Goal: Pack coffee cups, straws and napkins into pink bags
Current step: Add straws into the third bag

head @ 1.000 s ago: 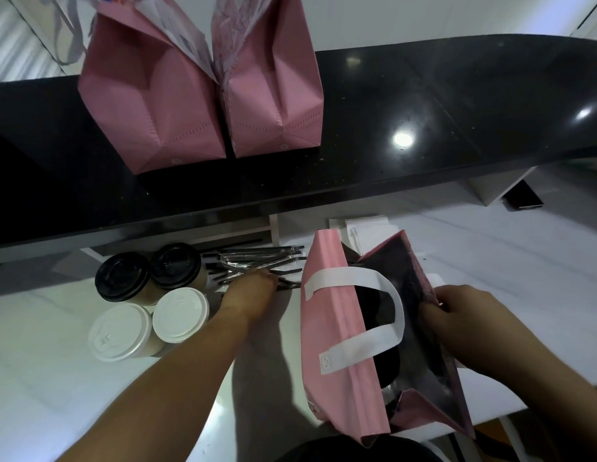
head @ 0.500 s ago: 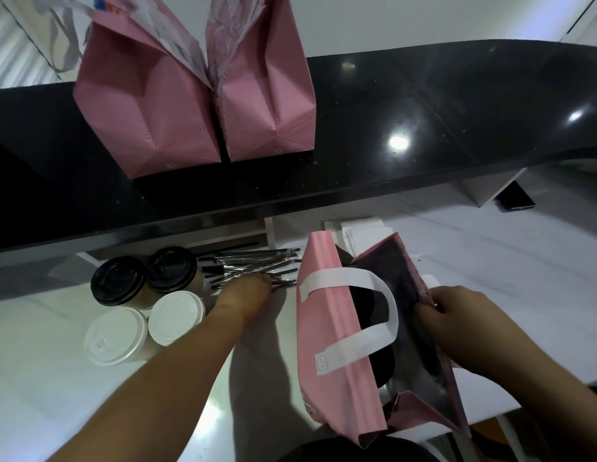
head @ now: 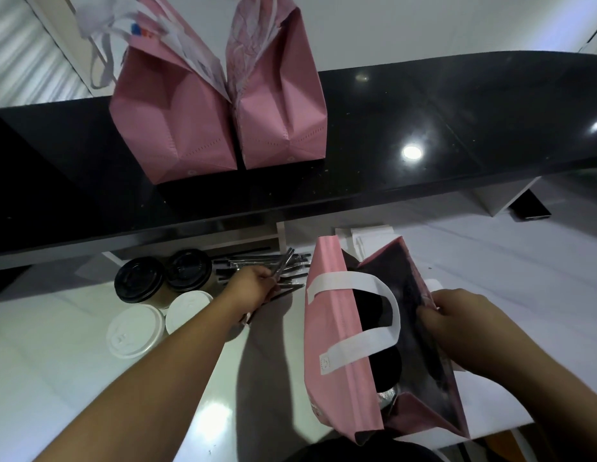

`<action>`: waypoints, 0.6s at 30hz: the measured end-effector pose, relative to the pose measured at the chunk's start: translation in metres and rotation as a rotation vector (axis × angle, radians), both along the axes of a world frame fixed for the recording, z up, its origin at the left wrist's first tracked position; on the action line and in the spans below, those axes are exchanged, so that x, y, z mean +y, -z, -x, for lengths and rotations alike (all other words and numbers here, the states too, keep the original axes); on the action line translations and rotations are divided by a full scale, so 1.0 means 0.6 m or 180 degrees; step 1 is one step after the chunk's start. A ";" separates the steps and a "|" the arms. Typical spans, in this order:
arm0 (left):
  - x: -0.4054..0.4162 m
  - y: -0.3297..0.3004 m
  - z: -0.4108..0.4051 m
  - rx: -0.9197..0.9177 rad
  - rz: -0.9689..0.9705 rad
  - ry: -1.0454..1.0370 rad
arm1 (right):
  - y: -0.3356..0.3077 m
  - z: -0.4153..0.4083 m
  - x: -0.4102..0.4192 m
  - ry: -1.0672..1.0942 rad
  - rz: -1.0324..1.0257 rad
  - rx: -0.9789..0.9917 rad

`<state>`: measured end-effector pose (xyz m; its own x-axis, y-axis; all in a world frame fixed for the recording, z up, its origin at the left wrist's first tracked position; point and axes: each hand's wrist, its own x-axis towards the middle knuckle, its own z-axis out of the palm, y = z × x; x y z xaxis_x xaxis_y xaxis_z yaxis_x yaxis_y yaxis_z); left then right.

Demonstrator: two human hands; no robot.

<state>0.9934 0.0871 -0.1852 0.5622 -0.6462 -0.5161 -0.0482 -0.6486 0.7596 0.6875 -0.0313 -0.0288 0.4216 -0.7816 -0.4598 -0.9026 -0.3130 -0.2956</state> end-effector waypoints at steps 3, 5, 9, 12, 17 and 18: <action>0.012 -0.027 0.018 0.0662 0.0336 -0.0467 | -0.002 0.000 -0.002 -0.0099 -0.0037 -0.0020; 0.022 -0.054 0.033 0.0811 0.0435 -0.0573 | -0.004 0.001 -0.002 -0.0183 -0.0036 -0.0014; 0.042 -0.142 0.080 0.0681 0.0522 -0.0625 | -0.013 0.005 -0.004 -0.0334 0.0001 -0.0029; 0.059 -0.232 0.125 0.0487 0.0617 -0.0634 | -0.014 0.016 -0.007 -0.0404 0.0014 -0.0128; 0.059 -0.362 0.223 0.0469 0.0912 0.0106 | -0.007 0.027 -0.013 -0.0458 0.0067 -0.0259; 0.051 -0.374 0.248 0.0492 0.0817 0.0297 | -0.007 0.029 -0.014 -0.0475 0.0071 -0.0275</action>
<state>0.8448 0.1178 0.0391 0.4217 -0.8117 -0.4041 0.0304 -0.4328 0.9010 0.6702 -0.0399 -0.0244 0.5708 -0.7170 -0.4002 -0.8172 -0.4488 -0.3615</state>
